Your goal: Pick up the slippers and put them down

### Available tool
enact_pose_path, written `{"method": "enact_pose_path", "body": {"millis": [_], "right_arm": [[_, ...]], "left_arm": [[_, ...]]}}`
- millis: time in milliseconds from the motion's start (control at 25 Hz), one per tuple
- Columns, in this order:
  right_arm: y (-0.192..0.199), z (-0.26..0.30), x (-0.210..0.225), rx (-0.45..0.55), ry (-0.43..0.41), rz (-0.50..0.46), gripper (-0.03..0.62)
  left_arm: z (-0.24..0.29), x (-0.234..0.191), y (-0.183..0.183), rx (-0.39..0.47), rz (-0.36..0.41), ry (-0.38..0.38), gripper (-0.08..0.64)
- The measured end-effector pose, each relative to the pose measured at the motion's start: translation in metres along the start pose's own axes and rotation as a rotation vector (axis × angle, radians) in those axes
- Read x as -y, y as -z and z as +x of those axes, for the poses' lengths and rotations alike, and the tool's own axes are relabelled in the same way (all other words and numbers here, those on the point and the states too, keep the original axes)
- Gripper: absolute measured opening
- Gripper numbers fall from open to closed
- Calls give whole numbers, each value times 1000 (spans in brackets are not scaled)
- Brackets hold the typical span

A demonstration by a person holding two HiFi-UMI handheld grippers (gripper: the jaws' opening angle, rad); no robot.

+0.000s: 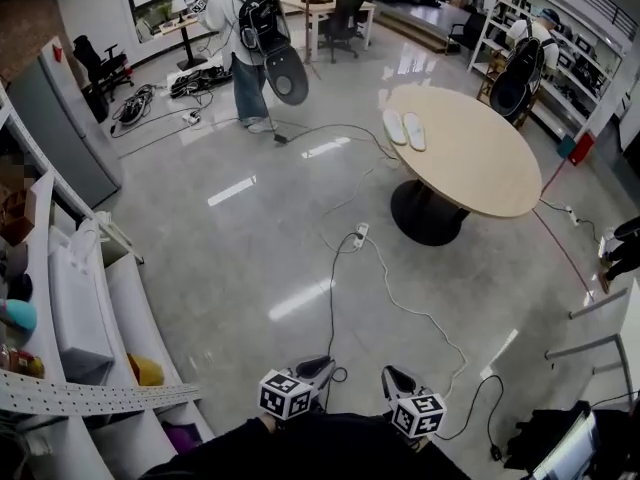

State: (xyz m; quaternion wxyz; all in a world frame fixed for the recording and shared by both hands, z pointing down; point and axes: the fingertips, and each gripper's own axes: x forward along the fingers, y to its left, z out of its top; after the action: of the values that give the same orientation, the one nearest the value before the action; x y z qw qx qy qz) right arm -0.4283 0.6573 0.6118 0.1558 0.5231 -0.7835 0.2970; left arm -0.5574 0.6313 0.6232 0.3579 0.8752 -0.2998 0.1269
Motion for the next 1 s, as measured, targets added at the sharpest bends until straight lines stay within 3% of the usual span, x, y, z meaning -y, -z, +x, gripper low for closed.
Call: {"method": "enact_pose_path", "body": {"millis": [160,520,800,1000], "right_arm": [[-8,23,-11,-42,10,-23,18],[-25,64,-4,-77,-21,-20,18],[-75,102,31,-22,-121,-37,18],[-116,105,97,21,-143,-7,18]], "left_arm": [[-1,-31,-19,21,-104,28,63],[25,-54,-46,19,-198,51,63],[55,-63,-88,37,-137,-39,63],[110,-41,-126,35,-89,-82,63]]}}
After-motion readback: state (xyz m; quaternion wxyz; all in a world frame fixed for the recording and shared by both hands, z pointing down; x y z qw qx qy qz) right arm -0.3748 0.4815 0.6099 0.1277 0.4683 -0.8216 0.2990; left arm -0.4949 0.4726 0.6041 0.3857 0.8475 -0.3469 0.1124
